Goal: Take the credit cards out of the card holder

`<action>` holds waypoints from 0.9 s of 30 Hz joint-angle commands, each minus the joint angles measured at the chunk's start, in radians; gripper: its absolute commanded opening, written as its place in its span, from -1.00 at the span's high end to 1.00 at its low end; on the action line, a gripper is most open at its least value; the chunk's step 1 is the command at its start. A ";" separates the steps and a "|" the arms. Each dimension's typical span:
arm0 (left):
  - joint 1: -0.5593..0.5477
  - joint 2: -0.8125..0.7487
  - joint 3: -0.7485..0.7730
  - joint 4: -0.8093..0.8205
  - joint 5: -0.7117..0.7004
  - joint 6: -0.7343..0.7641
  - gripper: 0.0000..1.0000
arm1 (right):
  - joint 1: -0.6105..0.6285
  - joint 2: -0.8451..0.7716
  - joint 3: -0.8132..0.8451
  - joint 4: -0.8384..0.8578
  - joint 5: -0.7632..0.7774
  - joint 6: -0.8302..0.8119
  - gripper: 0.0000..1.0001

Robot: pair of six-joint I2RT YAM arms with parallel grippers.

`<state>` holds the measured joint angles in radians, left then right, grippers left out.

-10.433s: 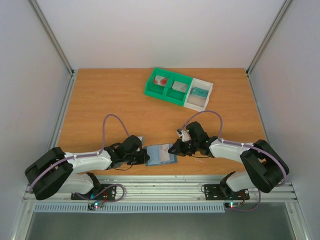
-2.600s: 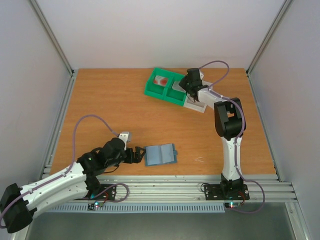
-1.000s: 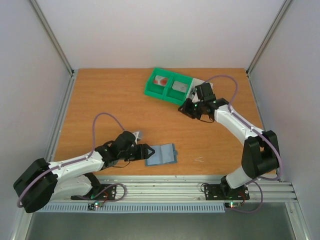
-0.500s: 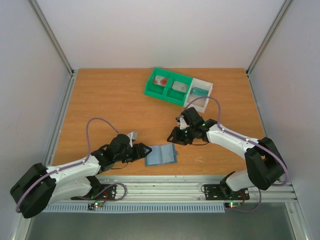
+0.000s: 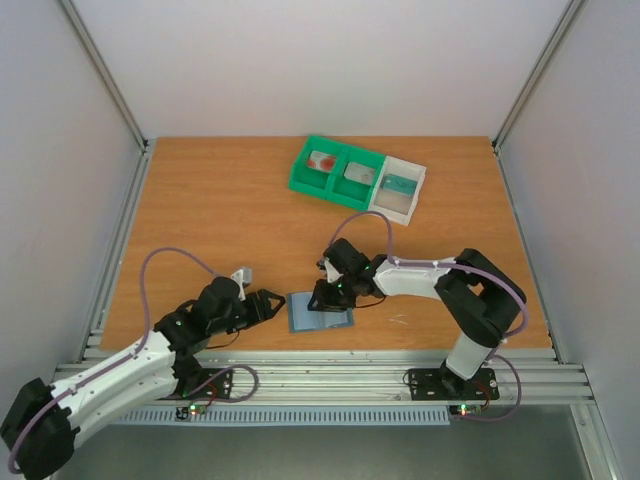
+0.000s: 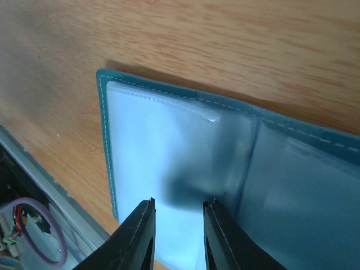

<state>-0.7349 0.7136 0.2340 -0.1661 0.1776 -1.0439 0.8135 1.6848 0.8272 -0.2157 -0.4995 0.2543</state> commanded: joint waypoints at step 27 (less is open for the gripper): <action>0.007 0.110 -0.070 0.297 0.082 -0.056 -0.26 | 0.056 0.076 0.041 -0.028 0.117 0.003 0.57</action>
<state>-0.7341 0.7948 0.1677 0.0048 0.2375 -1.0943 0.8597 1.7206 0.8600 -0.2333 -0.4351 0.2779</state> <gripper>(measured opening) 0.635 0.248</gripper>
